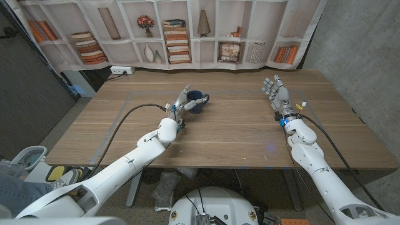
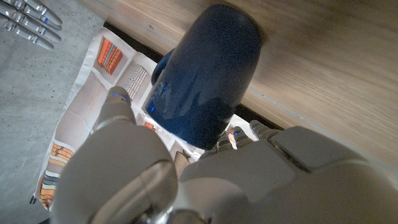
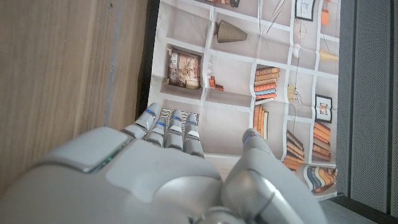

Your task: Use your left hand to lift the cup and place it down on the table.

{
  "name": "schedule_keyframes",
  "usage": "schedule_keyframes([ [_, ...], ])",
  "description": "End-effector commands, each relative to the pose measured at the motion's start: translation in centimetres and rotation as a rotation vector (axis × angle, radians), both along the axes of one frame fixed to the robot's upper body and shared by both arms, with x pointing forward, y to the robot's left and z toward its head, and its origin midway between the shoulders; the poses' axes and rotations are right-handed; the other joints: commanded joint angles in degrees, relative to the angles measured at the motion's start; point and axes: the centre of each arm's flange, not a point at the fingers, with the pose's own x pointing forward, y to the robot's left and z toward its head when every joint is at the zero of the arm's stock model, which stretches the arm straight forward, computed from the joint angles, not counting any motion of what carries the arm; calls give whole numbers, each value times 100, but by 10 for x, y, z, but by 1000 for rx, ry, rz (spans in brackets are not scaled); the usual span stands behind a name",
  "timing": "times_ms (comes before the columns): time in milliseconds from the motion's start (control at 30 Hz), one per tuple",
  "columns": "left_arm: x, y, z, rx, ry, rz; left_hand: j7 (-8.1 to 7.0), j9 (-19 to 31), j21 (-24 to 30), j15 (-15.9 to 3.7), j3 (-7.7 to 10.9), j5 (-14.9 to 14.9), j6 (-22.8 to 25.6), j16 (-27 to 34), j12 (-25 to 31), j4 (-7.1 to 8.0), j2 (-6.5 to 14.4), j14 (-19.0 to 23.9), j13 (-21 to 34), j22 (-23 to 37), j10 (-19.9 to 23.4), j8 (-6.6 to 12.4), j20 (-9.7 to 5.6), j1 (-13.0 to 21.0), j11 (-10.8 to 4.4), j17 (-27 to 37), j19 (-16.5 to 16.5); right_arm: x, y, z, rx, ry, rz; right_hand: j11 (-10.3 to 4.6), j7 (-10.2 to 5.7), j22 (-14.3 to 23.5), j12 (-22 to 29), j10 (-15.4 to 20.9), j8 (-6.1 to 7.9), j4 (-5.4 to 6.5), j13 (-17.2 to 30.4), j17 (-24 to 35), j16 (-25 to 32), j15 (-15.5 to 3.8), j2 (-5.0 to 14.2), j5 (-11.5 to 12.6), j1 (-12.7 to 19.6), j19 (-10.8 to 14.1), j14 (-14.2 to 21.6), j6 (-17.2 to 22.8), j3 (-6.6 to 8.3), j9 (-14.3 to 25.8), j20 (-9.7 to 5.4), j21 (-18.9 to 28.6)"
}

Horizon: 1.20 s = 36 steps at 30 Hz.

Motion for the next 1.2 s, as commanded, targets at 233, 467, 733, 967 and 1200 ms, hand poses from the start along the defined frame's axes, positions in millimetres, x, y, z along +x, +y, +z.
schedule_keyframes([
  [233,7,-8,3,18,14,-3,-12,13,46,4,3,30,88,28,39,0,70,38,0,19,82,56,26,124,-46,3,29,4,-2,-3,14,5,1,-30,-22,14,11,45,7,-33,24,18,28,3,10,-16,49,23,30,-3,7,30,-199,-45],
  [467,7,-9,4,22,23,-3,-5,11,70,3,13,37,169,44,67,-1,109,95,1,23,169,78,28,185,-27,5,95,4,-3,-4,19,4,0,-42,-30,14,10,44,5,-36,24,19,28,3,9,-17,48,25,33,-8,2,29,-197,-54],
  [733,7,-8,4,23,23,3,-35,9,99,2,38,46,258,76,98,-2,176,207,2,30,276,96,35,276,-36,8,176,6,-2,-5,24,5,3,-42,-30,15,9,44,6,-35,25,22,31,7,13,-18,43,29,43,-9,-3,30,-190,-65],
  [967,6,-8,4,18,24,5,-14,10,159,50,97,46,561,124,150,-6,305,417,7,46,476,179,12,453,12,20,348,8,-1,-8,35,9,9,-34,-33,16,13,56,6,-37,25,24,38,8,14,-19,38,34,66,-9,-8,30,-179,-77],
  [1200,5,-8,4,2,17,-12,-23,15,231,30,141,29,780,158,181,-6,398,603,12,52,627,225,-21,594,-17,30,575,7,-2,-7,43,8,10,-50,-42,18,17,68,10,-42,26,23,38,1,22,-19,42,43,79,0,-7,30,-166,-89],
])
